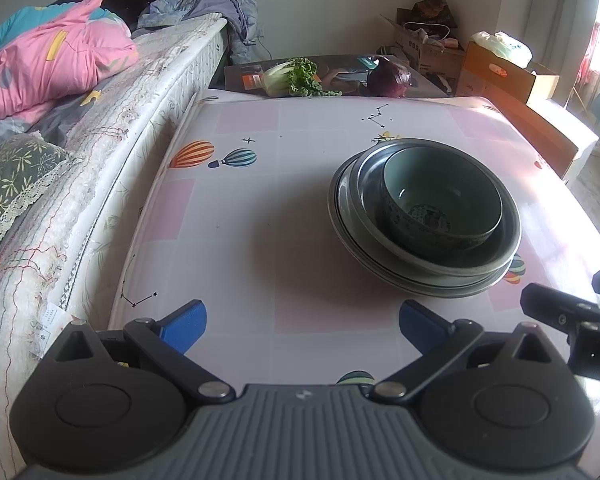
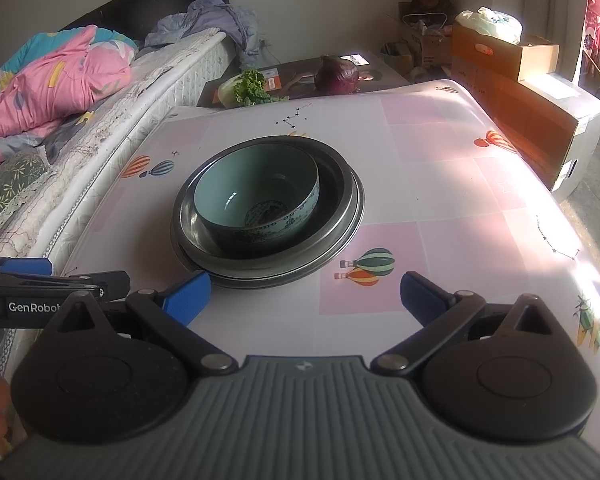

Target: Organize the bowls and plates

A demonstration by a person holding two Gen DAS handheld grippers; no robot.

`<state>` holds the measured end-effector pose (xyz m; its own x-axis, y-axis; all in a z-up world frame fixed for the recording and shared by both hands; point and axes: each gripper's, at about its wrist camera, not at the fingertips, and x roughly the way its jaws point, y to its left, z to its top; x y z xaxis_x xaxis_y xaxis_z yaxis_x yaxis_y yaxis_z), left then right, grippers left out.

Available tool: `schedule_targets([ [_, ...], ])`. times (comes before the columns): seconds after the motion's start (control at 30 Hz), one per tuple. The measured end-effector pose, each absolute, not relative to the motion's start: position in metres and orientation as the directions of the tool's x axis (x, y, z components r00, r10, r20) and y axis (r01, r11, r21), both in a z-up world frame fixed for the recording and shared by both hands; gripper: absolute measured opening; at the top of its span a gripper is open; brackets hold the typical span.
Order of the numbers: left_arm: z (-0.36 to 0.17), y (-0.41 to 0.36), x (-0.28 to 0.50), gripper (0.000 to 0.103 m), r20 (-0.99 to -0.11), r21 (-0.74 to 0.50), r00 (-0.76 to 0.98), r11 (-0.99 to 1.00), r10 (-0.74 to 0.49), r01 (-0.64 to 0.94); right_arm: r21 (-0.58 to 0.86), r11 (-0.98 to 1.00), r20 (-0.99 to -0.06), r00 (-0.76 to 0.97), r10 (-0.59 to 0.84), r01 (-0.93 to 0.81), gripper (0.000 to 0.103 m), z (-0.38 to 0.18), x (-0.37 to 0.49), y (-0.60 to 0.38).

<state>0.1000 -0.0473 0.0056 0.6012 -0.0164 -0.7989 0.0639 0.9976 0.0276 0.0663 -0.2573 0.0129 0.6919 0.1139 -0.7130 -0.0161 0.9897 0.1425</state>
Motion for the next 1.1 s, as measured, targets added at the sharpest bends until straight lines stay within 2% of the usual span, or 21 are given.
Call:
schedule_targets([
  [1.1,0.0054,-0.0458,0.1002,0.103,-0.806,0.031,0.592,0.997,-0.013,0.064,0.144,0.989,-0.712,0.692,0.118,-0.02,0.102,0.0167,0.066,-0.2577],
])
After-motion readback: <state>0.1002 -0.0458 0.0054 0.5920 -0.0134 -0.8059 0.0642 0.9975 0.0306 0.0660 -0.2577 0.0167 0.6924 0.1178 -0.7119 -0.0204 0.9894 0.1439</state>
